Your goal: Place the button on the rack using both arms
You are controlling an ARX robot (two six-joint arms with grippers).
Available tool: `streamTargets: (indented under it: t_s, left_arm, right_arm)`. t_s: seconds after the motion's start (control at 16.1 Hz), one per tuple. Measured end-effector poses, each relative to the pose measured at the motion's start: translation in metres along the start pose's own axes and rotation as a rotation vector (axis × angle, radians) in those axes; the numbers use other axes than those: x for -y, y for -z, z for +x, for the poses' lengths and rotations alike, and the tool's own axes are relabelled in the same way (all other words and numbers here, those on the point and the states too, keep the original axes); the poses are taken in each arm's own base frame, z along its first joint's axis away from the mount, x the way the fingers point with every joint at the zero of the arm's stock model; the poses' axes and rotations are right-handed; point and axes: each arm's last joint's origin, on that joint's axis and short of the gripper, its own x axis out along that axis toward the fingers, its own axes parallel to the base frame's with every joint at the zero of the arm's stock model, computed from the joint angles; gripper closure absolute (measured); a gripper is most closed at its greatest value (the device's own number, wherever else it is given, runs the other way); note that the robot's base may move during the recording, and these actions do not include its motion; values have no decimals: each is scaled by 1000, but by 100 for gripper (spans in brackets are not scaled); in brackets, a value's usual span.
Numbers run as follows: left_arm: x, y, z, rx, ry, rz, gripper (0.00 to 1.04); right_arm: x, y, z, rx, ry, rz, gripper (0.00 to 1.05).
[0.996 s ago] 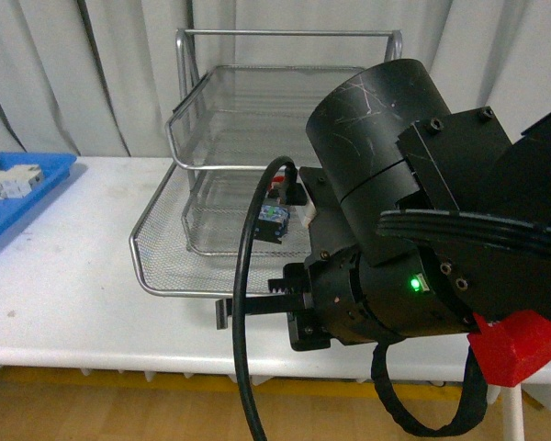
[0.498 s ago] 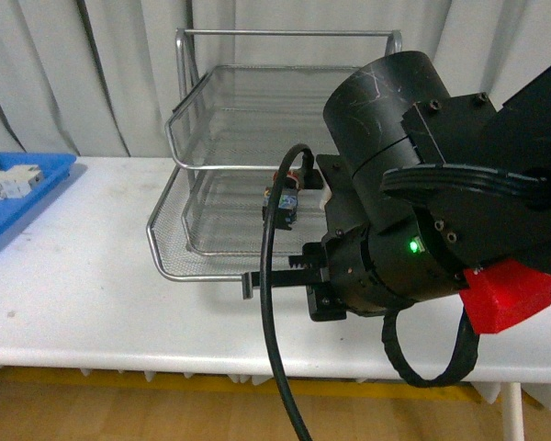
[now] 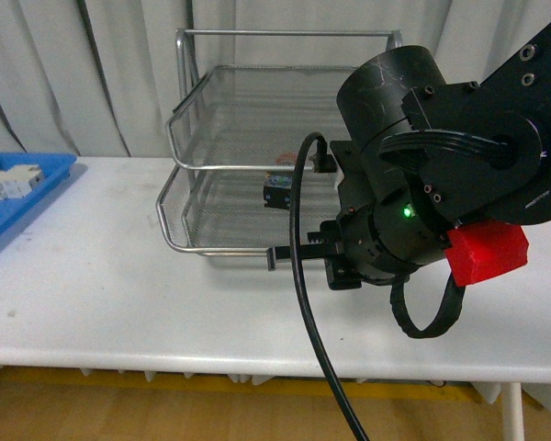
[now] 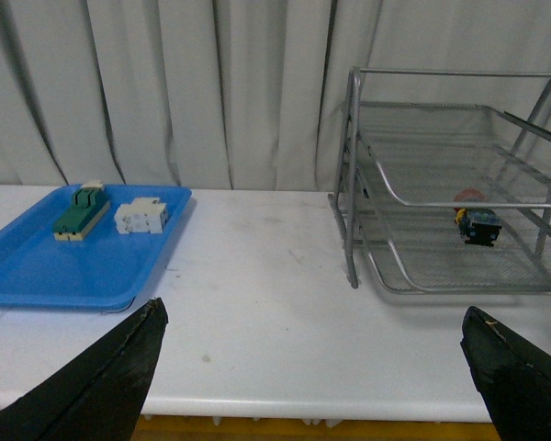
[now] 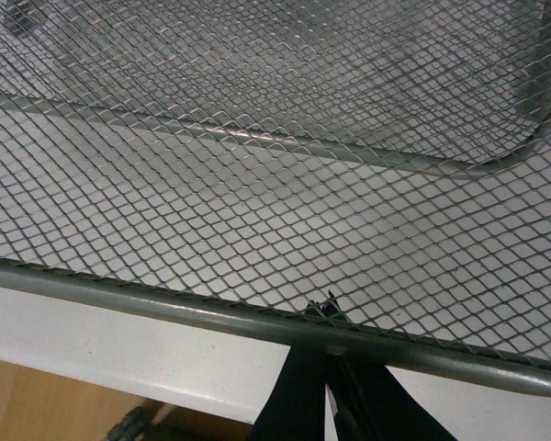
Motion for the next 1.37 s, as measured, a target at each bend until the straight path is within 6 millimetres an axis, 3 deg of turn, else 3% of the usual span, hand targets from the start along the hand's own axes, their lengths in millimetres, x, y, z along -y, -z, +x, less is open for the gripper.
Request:
streamTargets:
  t_s: [0.37, 0.62, 1.06, 1.18, 1.37]
  left_arm:
    - [0, 0, 0, 0, 0, 0, 7]
    - [0, 0, 0, 0, 0, 0, 7]
    - [0, 0, 0, 0, 0, 0, 7]
    - [0, 0, 0, 0, 0, 0, 7]
    - [0, 0, 0, 0, 0, 0, 7]
  right_arm:
    - [6, -26, 3, 70, 30, -19, 103]
    - [19, -30, 16, 51, 59, -15, 103]
    - [34, -43, 14, 78, 92, 10, 103]
    - [34, -36, 3, 79, 59, 22, 103]
    - [33, -20, -31, 114, -36, 66, 103]
